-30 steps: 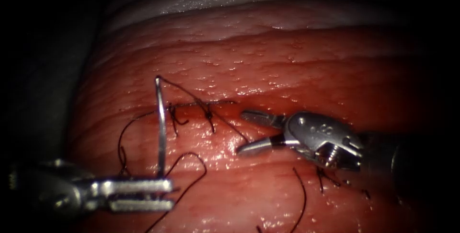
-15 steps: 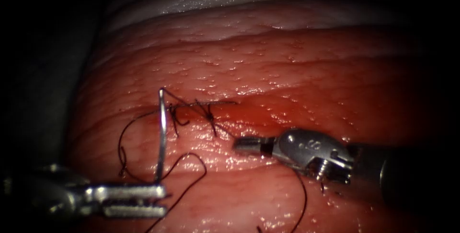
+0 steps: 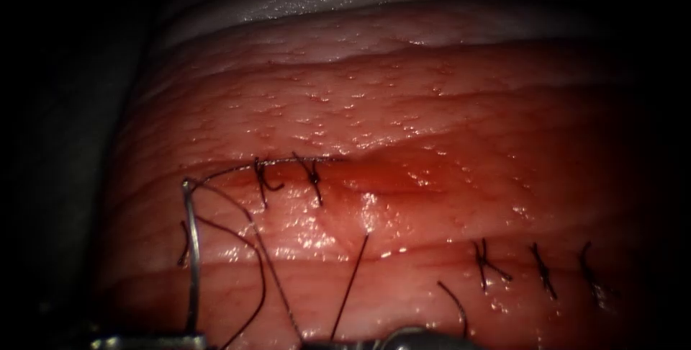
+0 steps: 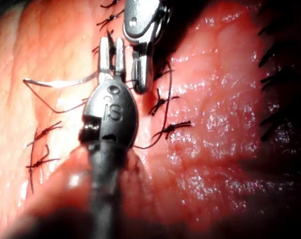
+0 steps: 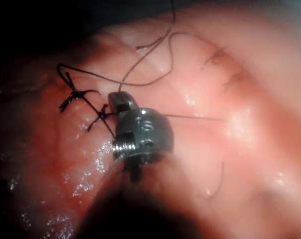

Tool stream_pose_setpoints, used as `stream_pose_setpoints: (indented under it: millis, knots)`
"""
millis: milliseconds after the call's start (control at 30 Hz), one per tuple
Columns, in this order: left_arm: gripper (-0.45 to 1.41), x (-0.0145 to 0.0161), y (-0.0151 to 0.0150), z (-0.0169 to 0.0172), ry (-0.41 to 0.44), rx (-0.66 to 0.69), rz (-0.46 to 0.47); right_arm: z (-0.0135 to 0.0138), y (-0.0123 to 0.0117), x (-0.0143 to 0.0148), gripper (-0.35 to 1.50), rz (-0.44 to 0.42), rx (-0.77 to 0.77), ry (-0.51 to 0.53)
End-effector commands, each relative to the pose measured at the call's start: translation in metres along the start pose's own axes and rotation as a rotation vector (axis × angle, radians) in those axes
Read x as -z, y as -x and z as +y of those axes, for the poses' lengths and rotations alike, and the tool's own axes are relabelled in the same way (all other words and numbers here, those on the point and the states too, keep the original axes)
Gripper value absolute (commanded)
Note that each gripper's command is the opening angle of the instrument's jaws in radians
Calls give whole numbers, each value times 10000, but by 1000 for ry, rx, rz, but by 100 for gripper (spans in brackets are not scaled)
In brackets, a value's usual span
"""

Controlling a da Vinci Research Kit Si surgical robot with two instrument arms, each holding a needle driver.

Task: Wound Closure
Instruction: Pull the suture through the tissue with the right driver.

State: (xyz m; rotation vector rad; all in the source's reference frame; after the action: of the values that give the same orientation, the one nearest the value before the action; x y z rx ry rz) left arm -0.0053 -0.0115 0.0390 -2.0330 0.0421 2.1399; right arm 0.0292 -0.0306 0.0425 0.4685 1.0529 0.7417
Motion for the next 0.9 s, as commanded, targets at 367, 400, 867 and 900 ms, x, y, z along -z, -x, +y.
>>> stream_pose_setpoints:
  millis: [367, 400, 867, 900]
  knots:
    - [-45, 58, 13, -42, -150, 26, -88, 77, -12, 2, 125, 134, 404, 154]
    - [-45, 60, 14, -45, -159, 26, -95, 83, -12, 4, 123, 137, 406, 160]
    - [-45, 53, 24, -49, -165, 22, -95, 168, 18, -23, 131, 104, 420, 243]
    - [-45, 53, 25, -49, -165, 22, -95, 171, 23, -26, 130, 90, 423, 242]
